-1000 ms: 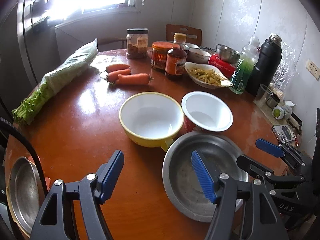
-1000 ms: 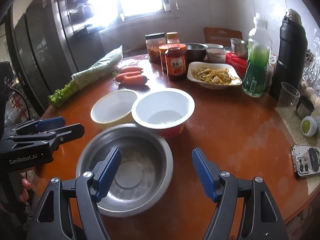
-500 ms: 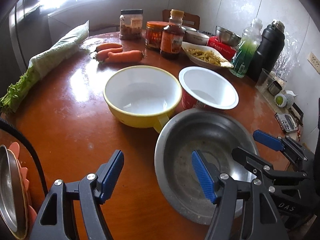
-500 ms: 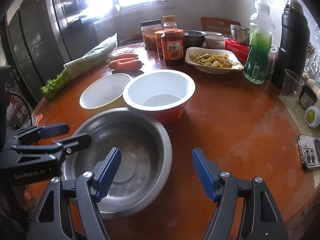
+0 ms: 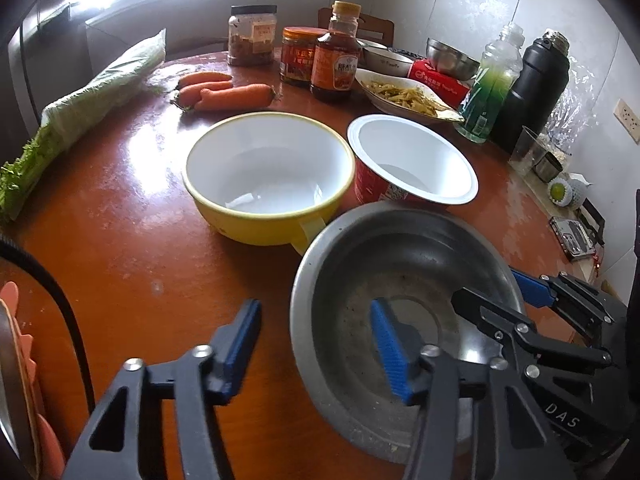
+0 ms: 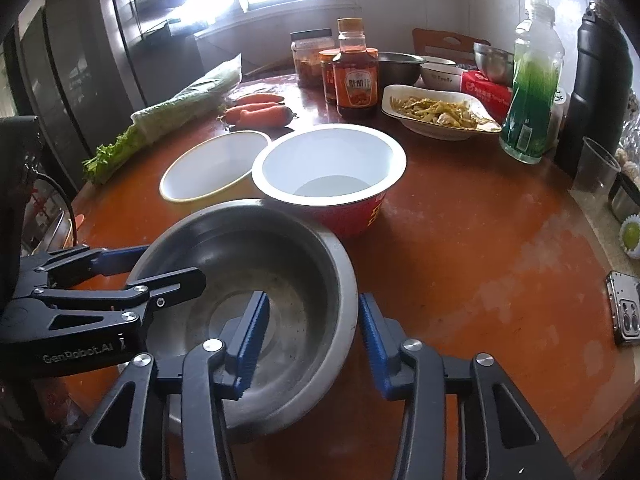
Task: Organize plates and bowls
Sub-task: 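Grasp the steel bowl rim with the left gripper, then lift the steel bowl with the left gripper, set it down, open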
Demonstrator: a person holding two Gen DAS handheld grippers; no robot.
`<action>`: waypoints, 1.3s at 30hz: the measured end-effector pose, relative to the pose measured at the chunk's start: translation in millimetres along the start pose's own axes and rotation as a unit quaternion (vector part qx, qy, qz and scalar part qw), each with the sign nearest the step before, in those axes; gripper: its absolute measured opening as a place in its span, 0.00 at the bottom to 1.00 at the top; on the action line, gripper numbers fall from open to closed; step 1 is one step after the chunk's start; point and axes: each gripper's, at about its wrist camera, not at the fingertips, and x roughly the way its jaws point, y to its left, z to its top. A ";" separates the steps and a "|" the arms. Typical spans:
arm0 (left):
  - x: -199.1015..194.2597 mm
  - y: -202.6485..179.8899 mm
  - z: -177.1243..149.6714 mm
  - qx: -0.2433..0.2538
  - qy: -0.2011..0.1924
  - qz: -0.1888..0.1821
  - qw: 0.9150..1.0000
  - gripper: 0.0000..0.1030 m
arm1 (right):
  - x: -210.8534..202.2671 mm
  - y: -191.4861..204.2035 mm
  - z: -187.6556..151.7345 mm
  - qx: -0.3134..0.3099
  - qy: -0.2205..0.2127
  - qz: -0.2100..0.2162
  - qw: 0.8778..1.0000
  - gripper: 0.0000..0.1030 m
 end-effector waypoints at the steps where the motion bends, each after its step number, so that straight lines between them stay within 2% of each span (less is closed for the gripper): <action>1: 1.0 -0.9 -0.7 0.002 0.002 -0.006 1.000 0.40 | 0.3 0.2 0.1 0.000 0.001 0.000 1.000 0.44; 2: 1.5 -1.4 -1.1 0.004 0.004 -0.012 1.000 0.33 | 0.7 0.8 0.3 0.000 0.002 0.001 1.000 0.43; 4: 2.0 -3.4 -2.5 0.007 0.005 -0.013 1.000 0.31 | 1.9 1.6 0.3 0.001 0.005 0.004 1.000 0.42; 15: -9.7 8.2 -9.7 -0.004 0.005 -0.013 1.000 0.30 | -3.5 12.3 2.0 -0.002 0.005 0.009 1.000 0.42; 26: -37.9 42.7 -30.8 -0.025 0.000 0.016 1.000 0.30 | -4.4 56.7 5.2 -0.040 0.004 0.038 0.998 0.42; 39: -46.7 56.6 -43.0 -0.029 -0.001 0.007 1.000 0.30 | -0.5 78.6 -5.2 -0.053 0.022 0.042 0.998 0.43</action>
